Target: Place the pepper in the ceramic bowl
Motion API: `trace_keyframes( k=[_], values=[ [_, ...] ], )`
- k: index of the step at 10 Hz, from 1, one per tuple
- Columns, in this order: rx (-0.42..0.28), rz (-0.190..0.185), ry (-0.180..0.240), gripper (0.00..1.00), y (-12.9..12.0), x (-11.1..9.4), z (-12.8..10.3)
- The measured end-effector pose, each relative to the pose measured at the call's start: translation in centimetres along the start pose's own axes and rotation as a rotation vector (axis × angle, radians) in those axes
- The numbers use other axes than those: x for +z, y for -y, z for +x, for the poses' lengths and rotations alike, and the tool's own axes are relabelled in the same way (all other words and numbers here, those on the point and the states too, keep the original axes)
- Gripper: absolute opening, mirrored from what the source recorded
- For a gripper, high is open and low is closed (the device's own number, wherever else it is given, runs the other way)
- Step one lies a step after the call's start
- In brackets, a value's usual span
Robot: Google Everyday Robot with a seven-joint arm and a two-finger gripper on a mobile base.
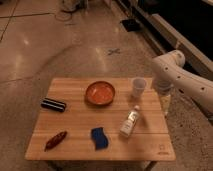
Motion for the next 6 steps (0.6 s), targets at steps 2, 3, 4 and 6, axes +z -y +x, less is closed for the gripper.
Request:
trace_keyframes(
  k=[2, 3, 4, 6],
  values=[
    [0.0, -0.001, 0.001, 0.8, -0.02, 0.1, -0.04],
    [0.0, -0.001, 0.001, 0.8, -0.04, 0.09, 0.0],
    [0.001, -0.002, 0.001, 0.8, -0.08, 0.11, 0.04],
    [0.001, -0.001, 0.001, 0.8, -0.08, 0.1, 0.04]
  ],
)
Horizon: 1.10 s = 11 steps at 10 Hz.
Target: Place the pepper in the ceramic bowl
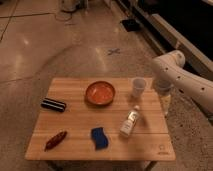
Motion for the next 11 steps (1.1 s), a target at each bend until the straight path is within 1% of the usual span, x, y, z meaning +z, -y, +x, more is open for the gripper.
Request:
trace_keyframes(
  k=[2, 3, 4, 5, 6, 8, 9, 10, 11],
  values=[
    [-0.015, -0.002, 0.001, 0.8, 0.1, 0.0, -0.4],
    [-0.068, 0.004, 0.027, 0.8, 0.4, -0.7, -2.8],
    [-0.128, 0.018, 0.044, 0.8, 0.7, -1.3, -5.3],
    [-0.177, 0.025, 0.055, 0.8, 0.5, -1.6, -7.3],
    [-0.246, 0.036, 0.072, 0.8, 0.0, -2.0, -10.1],
    [-0.329, 0.048, 0.101, 0.8, -0.8, -2.3, -14.0],
    [-0.394, 0.056, 0.119, 0.8, -1.8, -2.4, -17.1],
    [-0.424, 0.056, 0.124, 0.8, -2.4, -2.3, -18.5],
    [-0.465, 0.054, 0.132, 0.8, -3.2, -2.2, -20.5]
  ],
)
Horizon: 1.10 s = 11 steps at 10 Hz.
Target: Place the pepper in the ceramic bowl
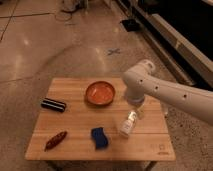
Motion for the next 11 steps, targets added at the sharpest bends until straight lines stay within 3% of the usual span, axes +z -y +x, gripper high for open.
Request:
trace_keyframes(
  k=[5, 11],
  values=[
    [-0.175, 0.0, 0.088, 0.8, 2.6, 0.5, -10.8],
    [-0.176, -0.003, 0.092, 0.8, 2.5, 0.6, -10.9]
  ],
)
